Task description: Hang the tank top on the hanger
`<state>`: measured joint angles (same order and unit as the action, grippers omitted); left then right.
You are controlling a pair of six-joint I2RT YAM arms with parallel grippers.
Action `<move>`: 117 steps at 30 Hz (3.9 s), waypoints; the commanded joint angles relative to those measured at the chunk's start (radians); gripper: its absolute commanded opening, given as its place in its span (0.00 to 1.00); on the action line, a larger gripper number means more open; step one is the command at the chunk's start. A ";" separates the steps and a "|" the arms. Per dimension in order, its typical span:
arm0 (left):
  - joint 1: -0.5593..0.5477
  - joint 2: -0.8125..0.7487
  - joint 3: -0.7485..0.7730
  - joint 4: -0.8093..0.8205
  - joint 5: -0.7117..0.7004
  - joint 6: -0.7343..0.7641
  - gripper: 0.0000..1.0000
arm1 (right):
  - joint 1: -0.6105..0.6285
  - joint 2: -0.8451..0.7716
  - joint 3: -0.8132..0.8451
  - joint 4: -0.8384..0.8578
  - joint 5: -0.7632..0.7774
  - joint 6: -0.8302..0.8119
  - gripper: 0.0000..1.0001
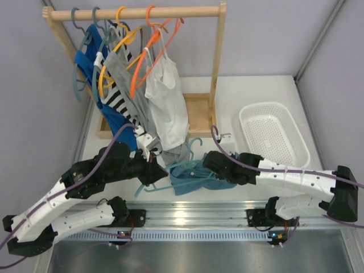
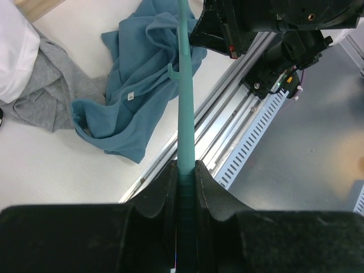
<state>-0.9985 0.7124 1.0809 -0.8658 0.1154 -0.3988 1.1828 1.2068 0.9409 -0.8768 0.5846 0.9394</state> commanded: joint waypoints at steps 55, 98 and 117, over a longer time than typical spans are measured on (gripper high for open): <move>0.035 0.007 -0.647 1.215 0.237 -0.238 0.00 | 0.164 -0.188 0.197 -0.235 0.242 0.036 0.33; 0.052 0.176 -0.684 1.446 0.259 -0.202 0.00 | -0.095 -0.251 -0.022 0.320 -0.127 -0.333 0.43; 0.051 0.186 -0.664 1.325 0.144 -0.206 0.05 | -0.095 -0.240 -0.054 0.297 -0.014 -0.297 0.00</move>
<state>-0.9455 0.8997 0.3576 0.4736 0.3367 -0.6212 1.0870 0.9562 0.8452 -0.5968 0.5289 0.6178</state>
